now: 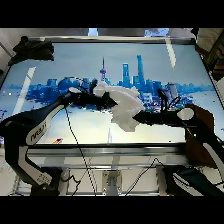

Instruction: Fold the shirts.

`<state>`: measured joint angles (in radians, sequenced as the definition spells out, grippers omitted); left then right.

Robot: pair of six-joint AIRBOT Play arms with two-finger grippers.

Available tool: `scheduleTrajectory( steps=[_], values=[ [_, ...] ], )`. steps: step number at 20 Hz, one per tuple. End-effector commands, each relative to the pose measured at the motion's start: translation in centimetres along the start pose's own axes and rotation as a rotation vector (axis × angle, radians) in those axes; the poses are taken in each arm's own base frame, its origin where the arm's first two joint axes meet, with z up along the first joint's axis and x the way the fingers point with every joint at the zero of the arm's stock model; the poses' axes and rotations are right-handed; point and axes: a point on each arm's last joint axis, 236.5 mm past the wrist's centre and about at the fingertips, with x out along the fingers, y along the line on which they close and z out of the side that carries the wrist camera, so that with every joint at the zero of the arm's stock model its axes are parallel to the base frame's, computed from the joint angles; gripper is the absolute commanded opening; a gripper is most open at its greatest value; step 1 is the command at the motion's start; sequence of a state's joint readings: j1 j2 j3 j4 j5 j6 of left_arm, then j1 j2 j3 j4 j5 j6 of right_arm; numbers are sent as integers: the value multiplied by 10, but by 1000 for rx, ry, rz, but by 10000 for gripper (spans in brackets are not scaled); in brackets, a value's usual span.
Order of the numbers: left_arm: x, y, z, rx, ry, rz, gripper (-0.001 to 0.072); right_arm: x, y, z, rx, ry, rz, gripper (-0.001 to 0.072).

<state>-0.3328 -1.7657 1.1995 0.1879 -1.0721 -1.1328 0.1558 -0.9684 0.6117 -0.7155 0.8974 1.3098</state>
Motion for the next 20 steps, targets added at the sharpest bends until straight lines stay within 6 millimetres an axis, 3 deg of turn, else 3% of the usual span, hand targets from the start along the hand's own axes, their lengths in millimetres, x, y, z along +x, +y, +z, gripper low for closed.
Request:
scheduleTrajectory(
  steps=[1,4,8,9,12,14,16,18,20],
  values=[
    [0,-1,0,9,1,-1,16,11,-7,3,47,-52,-19,424],
    [0,-1,0,10,1,-1,16,13,-13,18,70,-112,-30,417],
    [0,0,1,17,-4,1,16,17,-25,34,75,-172,-66,135],
    [-1,1,3,16,-12,4,16,15,-30,40,56,-198,-88,34],
    [-17,-6,27,44,-93,-41,16,-5,-52,65,-29,-263,-187,31],
    [-56,-40,65,112,-247,-168,15,-40,-60,89,-63,-306,-253,31],
    [-121,-89,103,217,-457,-294,13,-97,-66,119,-96,-406,-335,30],
    [-190,-137,117,352,-633,-349,12,-161,-59,143,-120,-527,-387,30],
    [-243,-170,119,453,-780,-289,12,-214,-42,162,-155,-627,-412,29]
  ],
)
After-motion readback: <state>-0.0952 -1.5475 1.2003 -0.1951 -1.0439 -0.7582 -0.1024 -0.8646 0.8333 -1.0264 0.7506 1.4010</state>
